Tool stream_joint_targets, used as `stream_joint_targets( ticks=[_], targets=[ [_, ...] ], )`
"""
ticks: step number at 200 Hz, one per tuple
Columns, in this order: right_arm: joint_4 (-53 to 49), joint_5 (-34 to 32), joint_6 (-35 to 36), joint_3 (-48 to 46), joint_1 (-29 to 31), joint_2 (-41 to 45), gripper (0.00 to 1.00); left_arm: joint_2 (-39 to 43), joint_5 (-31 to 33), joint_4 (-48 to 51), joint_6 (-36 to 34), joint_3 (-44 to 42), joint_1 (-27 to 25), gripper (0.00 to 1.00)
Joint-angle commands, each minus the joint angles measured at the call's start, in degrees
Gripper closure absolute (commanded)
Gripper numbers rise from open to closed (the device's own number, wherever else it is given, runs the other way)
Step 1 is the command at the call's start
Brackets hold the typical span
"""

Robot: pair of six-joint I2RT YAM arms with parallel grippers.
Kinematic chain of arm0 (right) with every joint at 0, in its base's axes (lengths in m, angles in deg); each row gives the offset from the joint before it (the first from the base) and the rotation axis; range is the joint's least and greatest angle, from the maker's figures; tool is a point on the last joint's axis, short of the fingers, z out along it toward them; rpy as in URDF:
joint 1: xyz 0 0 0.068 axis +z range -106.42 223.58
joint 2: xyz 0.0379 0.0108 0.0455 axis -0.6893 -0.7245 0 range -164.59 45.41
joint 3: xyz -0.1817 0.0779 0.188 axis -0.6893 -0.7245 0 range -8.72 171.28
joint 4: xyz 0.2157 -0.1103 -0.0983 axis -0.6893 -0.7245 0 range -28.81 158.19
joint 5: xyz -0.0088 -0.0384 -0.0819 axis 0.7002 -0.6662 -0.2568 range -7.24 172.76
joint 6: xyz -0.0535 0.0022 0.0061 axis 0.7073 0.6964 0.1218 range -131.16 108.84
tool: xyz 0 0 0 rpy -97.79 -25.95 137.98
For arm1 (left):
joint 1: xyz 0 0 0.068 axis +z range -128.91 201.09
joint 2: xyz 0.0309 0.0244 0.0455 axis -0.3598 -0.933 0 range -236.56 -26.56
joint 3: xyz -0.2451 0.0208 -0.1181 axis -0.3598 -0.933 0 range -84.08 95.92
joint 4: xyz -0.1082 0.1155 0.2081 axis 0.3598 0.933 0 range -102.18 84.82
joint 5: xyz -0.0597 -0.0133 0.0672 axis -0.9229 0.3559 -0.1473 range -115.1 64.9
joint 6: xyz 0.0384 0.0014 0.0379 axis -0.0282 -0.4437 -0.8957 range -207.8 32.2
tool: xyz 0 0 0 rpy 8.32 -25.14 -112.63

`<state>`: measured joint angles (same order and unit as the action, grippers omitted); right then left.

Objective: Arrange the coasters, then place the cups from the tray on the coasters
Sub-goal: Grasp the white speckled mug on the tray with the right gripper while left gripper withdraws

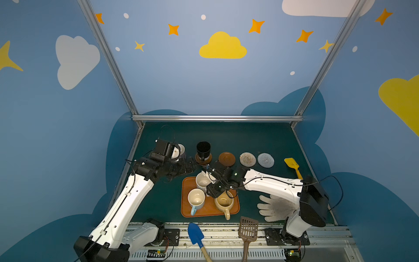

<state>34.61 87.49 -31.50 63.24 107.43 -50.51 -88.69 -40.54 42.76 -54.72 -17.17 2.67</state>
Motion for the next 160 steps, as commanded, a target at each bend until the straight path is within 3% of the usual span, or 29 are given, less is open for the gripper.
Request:
stream_joint_targets(
  ticks=[1,37,78,160],
  targets=[
    [-0.7,-1.9,-0.5,1.7,0.0,-1.3,0.56,0.5,-1.4,2.0,0.3,-0.2,0.3,0.01],
    [-1.7,-0.8,-0.3,3.3,0.0,-4.0,0.61,0.6,-1.4,1.8,0.7,-0.7,0.3,0.01],
    [-2.9,-1.6,-1.1,3.9,0.1,-5.3,0.55,1.4,-2.7,-0.1,1.5,-2.4,0.3,0.01],
    [-4.8,-6.4,-1.2,7.5,0.3,-10.2,0.72,2.6,-5.2,-3.8,3.1,-7.2,0.3,0.01]
  ],
)
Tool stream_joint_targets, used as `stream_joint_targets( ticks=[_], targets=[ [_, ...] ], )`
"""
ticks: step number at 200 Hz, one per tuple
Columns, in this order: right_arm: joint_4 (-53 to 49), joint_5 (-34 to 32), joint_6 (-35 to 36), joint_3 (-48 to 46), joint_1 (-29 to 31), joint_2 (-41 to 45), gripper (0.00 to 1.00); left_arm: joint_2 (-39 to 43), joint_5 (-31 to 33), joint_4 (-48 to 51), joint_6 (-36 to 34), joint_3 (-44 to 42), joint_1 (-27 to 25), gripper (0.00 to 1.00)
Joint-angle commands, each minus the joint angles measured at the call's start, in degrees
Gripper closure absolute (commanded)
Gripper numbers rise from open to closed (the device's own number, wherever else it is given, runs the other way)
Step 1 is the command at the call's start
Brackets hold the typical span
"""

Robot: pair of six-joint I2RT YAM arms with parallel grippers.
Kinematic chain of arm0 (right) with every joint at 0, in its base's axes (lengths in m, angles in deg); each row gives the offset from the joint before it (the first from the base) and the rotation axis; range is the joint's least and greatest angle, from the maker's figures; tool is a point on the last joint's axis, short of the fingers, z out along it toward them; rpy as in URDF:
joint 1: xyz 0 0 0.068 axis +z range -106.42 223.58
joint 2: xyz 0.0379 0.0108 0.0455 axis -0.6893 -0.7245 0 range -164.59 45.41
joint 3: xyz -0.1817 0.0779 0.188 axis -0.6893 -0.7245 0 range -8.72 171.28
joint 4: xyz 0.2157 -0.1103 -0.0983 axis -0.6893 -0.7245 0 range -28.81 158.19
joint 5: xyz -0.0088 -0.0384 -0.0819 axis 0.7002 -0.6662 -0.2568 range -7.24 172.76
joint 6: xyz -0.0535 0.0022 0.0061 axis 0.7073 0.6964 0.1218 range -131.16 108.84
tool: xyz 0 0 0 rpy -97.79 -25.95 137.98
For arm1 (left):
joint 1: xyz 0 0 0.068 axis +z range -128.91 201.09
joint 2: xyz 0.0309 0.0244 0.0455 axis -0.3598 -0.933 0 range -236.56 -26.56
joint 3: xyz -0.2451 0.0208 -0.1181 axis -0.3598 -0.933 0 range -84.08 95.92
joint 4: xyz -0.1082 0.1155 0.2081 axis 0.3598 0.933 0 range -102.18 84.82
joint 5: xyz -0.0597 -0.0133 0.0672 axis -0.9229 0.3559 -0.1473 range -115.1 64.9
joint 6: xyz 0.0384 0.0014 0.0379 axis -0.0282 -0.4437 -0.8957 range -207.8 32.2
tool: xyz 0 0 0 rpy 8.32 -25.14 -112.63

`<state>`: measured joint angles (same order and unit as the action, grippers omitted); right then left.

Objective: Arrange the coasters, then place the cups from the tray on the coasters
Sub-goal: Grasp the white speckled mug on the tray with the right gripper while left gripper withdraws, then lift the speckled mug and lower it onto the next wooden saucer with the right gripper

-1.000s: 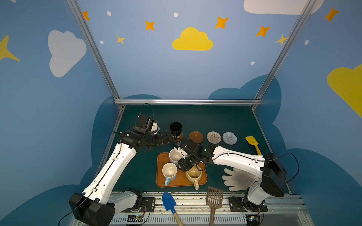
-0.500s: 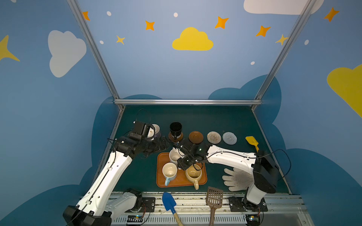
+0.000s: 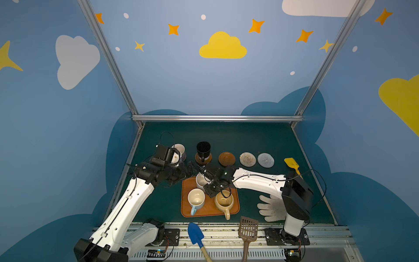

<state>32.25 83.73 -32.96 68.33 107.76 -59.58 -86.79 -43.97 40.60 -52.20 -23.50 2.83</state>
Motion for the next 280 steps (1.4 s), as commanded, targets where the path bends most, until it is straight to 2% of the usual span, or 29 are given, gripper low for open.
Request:
stream_joint_targets(
  ticks=[1,35,68,101,115,235,280],
  targets=[
    [-2.4,-2.6,0.3,2.4,0.0,-1.2,0.72,0.7,-1.8,-1.7,0.5,-0.9,0.2,0.01],
    [-1.9,-3.9,0.9,2.1,0.4,-0.3,0.81,0.0,-1.1,-1.5,-0.3,-1.2,0.2,0.01],
    [-0.5,-4.0,1.7,1.5,0.3,-0.3,0.85,-0.6,-0.4,-1.5,-1.0,-1.4,0.2,0.01],
    [-0.8,-4.4,2.8,2.3,0.6,-0.3,0.98,-0.4,-0.9,-3.3,-0.6,-2.5,0.1,0.01],
    [-0.7,-4.8,3.1,2.3,0.6,0.7,1.00,-0.4,-0.8,-3.5,-0.6,-2.5,0.2,0.01],
    [-0.4,-6.2,3.5,1.2,-0.4,8.1,1.00,-0.2,0.6,-5.7,-0.7,-3.5,0.6,0.01],
    [-2.8,-8.0,1.8,0.0,-1.7,14.1,1.00,2.4,2.5,-7.2,-0.2,-0.5,0.6,0.01]
  ],
)
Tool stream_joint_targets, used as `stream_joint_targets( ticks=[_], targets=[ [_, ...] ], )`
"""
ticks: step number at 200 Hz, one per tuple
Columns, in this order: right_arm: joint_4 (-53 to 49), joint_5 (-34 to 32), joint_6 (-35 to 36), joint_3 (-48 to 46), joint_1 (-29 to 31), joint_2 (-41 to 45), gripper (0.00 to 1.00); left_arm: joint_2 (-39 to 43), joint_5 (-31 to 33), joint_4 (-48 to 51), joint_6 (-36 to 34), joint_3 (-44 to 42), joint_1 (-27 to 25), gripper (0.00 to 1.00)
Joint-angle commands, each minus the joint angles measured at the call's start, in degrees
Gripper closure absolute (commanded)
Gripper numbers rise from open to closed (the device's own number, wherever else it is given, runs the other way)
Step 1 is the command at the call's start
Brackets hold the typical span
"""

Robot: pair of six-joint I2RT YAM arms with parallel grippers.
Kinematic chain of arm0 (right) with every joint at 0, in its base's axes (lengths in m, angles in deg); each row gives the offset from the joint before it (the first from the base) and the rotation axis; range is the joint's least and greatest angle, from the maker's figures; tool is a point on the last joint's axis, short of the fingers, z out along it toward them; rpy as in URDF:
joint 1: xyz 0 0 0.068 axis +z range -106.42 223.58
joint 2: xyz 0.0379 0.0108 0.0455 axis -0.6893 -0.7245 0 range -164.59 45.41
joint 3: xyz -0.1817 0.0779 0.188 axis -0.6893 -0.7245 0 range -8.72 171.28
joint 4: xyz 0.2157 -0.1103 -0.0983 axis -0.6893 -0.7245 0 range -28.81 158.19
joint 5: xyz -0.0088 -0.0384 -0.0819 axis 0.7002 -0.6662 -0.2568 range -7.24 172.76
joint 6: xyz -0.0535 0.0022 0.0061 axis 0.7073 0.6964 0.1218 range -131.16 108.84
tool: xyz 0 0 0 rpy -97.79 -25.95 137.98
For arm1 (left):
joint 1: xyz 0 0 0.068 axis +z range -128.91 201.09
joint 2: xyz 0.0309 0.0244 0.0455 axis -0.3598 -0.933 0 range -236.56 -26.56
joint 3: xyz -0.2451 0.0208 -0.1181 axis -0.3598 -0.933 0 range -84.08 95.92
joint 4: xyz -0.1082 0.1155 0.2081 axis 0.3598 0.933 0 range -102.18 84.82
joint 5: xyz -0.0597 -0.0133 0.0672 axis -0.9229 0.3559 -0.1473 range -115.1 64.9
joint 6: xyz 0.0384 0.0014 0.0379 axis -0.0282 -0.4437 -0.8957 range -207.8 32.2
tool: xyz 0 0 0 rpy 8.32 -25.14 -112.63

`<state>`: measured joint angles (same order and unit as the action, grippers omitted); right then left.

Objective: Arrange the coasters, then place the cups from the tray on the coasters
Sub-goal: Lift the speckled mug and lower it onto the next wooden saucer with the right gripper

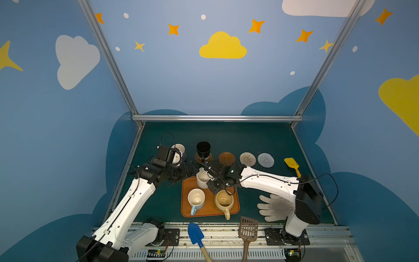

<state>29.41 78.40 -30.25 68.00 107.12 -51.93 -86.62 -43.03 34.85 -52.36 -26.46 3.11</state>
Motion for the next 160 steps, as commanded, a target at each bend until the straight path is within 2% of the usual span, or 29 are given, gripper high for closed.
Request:
stream_joint_targets(
  ticks=[1,43,87,131,160],
  targets=[
    [0.0,-2.7,-0.9,0.3,-1.2,6.6,1.00,2.3,1.6,-1.5,-0.1,2.5,0.3,0.01],
    [-3.7,-3.5,-2.6,-1.8,-5.0,13.5,1.00,0.5,-3.8,-4.9,0.3,5.9,-0.2,0.01],
    [-3.7,-5.0,-2.0,-5.3,-11.9,17.9,1.00,2.0,0.7,-11.8,0.7,5.2,-3.2,0.02],
    [-4.6,-5.0,-4.0,0.4,-19.5,9.5,1.00,-4.2,4.1,-15.0,2.4,5.5,-9.2,0.02],
    [-7.9,-5.4,-6.0,8.9,-21.6,0.5,1.00,-8.7,12.1,-12.3,-0.9,9.3,-13.5,0.02]
  ],
)
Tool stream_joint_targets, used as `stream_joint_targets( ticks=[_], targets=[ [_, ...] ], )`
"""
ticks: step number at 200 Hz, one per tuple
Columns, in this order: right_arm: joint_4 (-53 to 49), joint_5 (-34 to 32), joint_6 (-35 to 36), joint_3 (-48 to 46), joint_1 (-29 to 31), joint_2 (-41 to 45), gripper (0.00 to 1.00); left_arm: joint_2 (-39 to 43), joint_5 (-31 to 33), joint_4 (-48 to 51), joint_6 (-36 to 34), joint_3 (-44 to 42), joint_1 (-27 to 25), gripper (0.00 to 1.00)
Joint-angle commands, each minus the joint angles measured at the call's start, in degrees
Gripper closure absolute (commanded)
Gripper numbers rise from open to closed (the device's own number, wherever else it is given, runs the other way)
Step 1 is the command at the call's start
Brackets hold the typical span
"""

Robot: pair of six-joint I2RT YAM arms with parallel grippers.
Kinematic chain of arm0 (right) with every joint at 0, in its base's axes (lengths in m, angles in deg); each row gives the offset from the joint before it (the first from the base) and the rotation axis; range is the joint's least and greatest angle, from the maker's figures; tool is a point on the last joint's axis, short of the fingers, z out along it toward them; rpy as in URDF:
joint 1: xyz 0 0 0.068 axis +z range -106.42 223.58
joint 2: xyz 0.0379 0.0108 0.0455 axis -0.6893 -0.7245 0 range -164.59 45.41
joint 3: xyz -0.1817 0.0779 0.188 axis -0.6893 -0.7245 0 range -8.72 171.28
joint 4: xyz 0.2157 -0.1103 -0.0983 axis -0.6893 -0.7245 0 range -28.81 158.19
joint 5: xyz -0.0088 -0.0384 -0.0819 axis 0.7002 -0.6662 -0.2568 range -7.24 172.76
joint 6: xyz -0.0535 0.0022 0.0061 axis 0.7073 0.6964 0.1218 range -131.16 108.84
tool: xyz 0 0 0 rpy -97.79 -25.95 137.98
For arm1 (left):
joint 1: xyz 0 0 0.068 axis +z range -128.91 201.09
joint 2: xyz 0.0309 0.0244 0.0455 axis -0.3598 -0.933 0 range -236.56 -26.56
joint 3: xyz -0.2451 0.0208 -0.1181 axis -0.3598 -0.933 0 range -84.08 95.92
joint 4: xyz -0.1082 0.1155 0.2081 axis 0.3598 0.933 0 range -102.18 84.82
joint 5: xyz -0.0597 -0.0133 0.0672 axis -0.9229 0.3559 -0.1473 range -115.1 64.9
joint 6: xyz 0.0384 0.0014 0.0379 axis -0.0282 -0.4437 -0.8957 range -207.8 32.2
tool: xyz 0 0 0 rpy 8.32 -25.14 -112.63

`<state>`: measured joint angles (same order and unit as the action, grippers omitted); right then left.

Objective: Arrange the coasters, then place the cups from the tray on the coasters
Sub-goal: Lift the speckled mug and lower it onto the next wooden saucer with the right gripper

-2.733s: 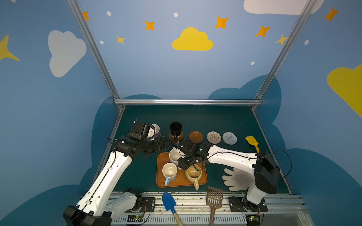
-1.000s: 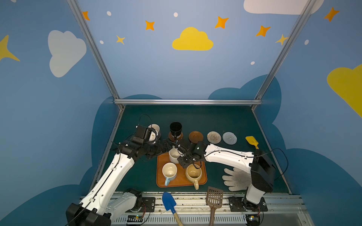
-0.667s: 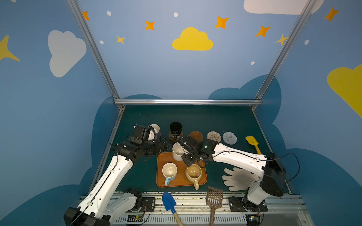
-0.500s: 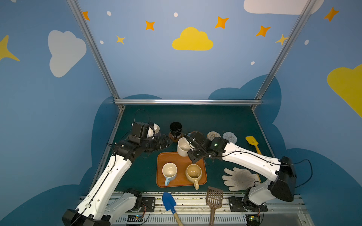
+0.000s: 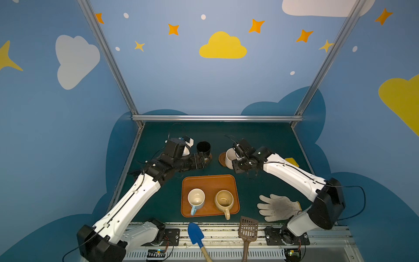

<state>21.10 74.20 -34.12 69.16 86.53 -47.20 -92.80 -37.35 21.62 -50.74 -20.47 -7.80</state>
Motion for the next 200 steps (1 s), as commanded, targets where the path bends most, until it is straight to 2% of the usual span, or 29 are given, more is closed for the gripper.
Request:
stream_joint_targets(
  ticks=[1,37,80,132,200],
  targets=[
    [0.1,-1.2,-2.3,8.0,-1.1,-4.6,1.00,-2.6,6.5,1.0,-2.6,3.4,-2.7,0.02],
    [-3.0,-0.7,-3.4,16.2,-2.4,-13.1,1.00,-5.6,9.4,3.7,-5.6,5.7,-4.2,0.02],
    [-4.5,-0.5,-5.7,21.6,-2.5,-18.4,1.00,-5.9,11.0,4.8,-6.0,5.0,-5.6,0.02],
    [-2.0,-1.5,-7.0,21.6,-2.6,-21.6,1.00,-5.5,10.8,4.4,-5.0,2.9,-6.5,0.02],
    [2.1,-1.8,-7.1,17.8,-2.7,-19.9,1.00,-5.7,10.5,4.7,-5.3,2.9,-6.7,0.02]
  ],
)
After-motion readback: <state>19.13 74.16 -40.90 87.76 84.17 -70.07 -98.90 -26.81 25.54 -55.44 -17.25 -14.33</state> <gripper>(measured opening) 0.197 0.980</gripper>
